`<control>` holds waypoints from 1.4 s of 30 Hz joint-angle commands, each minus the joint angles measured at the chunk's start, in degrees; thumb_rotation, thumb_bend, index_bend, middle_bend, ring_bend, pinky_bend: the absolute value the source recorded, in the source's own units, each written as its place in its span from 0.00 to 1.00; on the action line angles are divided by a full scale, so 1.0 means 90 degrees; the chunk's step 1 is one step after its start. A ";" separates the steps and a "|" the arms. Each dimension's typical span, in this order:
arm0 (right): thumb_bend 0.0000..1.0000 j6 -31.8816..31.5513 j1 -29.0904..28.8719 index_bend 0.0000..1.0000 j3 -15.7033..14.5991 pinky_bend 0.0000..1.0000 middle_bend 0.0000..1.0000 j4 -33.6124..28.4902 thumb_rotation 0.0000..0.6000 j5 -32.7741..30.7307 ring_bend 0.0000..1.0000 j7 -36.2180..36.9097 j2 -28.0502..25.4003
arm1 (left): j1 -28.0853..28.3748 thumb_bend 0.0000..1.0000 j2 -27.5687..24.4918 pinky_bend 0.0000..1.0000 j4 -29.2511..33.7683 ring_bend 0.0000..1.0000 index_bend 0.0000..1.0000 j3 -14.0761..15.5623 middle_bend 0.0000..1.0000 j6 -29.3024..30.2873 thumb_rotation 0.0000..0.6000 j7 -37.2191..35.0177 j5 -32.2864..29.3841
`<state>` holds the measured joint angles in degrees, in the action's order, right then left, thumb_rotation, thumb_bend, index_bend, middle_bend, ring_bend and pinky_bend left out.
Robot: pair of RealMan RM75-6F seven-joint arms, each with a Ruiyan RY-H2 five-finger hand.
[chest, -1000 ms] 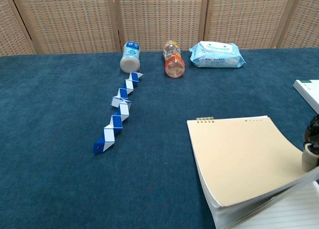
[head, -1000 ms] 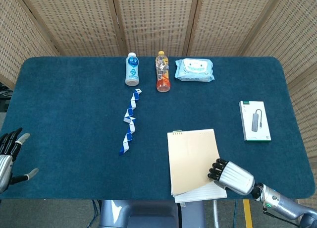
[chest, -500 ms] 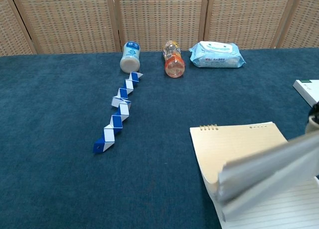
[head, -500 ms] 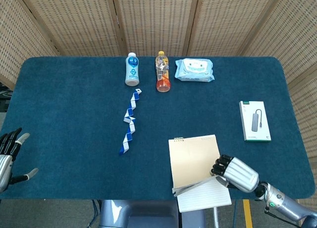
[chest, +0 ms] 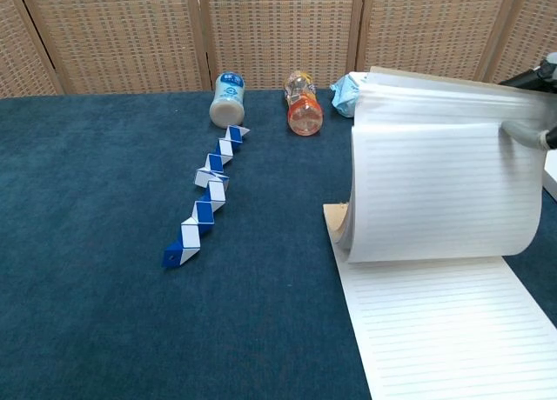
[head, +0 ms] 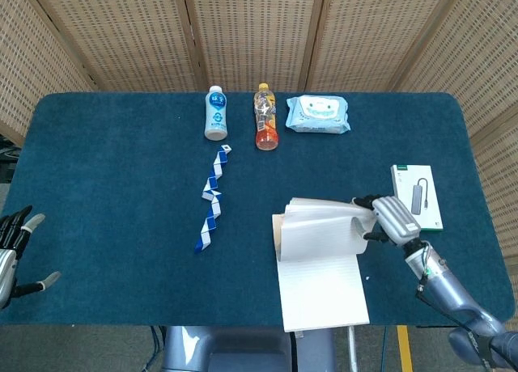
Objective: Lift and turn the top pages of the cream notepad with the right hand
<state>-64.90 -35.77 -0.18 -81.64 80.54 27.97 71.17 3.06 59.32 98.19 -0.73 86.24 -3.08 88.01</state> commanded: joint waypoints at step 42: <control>0.00 0.2365 -0.1199 0.00 0.1811 0.00 0.00 0.4076 1.00 -0.1804 0.00 -0.0560 0.2374 | 0.0540 0.00 0.0140 0.00 0.0067 0.00 0.00 -0.0366 0.00 -0.1082 1.00 0.0572 -0.1337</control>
<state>-35.89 -48.60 16.39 -42.04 58.71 20.14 93.59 7.98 60.63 98.79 -4.09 76.40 2.18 75.86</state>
